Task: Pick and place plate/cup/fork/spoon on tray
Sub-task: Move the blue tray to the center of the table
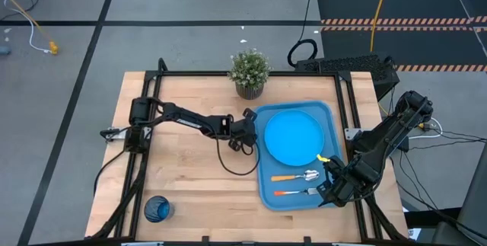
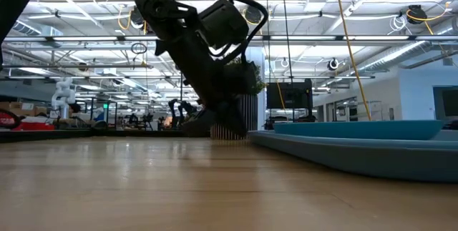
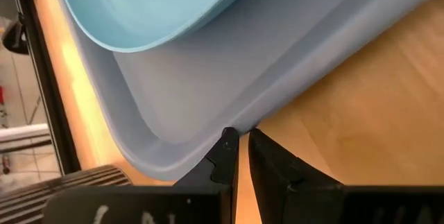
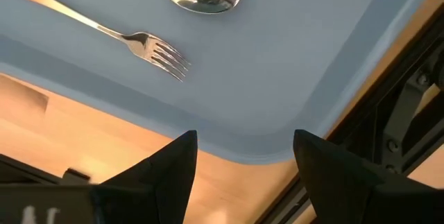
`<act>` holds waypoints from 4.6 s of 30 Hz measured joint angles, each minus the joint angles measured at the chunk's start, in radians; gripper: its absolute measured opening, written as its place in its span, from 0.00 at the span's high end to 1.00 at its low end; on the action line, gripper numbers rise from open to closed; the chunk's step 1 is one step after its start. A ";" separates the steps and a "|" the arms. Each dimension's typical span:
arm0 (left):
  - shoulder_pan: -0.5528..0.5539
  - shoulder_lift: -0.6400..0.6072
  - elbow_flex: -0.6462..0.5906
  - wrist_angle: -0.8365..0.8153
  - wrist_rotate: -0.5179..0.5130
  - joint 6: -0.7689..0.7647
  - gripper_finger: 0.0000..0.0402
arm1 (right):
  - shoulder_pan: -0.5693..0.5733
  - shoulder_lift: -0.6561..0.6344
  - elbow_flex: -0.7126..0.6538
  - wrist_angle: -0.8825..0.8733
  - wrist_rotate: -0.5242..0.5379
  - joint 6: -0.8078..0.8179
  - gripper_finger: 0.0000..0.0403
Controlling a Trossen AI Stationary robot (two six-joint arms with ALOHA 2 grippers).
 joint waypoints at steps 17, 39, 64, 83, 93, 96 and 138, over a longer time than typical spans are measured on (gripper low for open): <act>-0.058 0.000 -0.001 -0.086 -0.105 -0.117 0.92 | 0.002 0.000 0.000 -0.024 0.024 -0.070 0.43; -0.094 -0.155 -0.007 -0.355 -0.109 -0.335 0.92 | 0.053 -0.001 -0.080 -0.140 0.072 0.001 0.43; 0.057 -0.184 -0.004 -0.008 -0.018 -0.203 0.92 | 0.055 -0.006 -0.205 0.025 0.003 0.089 0.43; 0.128 -0.179 -0.003 0.007 0.073 -0.225 0.92 | 0.060 -0.005 -0.297 0.026 0.019 0.074 0.43; 0.124 -0.179 -0.003 0.000 0.078 -0.254 0.92 | 0.058 -0.005 -0.299 0.027 0.076 0.008 0.43; 0.117 -0.179 -0.003 -0.015 0.084 -0.259 0.92 | 0.058 -0.005 -0.319 0.048 0.073 0.009 0.43; 0.092 -0.179 -0.002 -0.044 0.097 -0.333 0.92 | 0.058 -0.006 -0.394 0.164 0.069 -0.027 0.74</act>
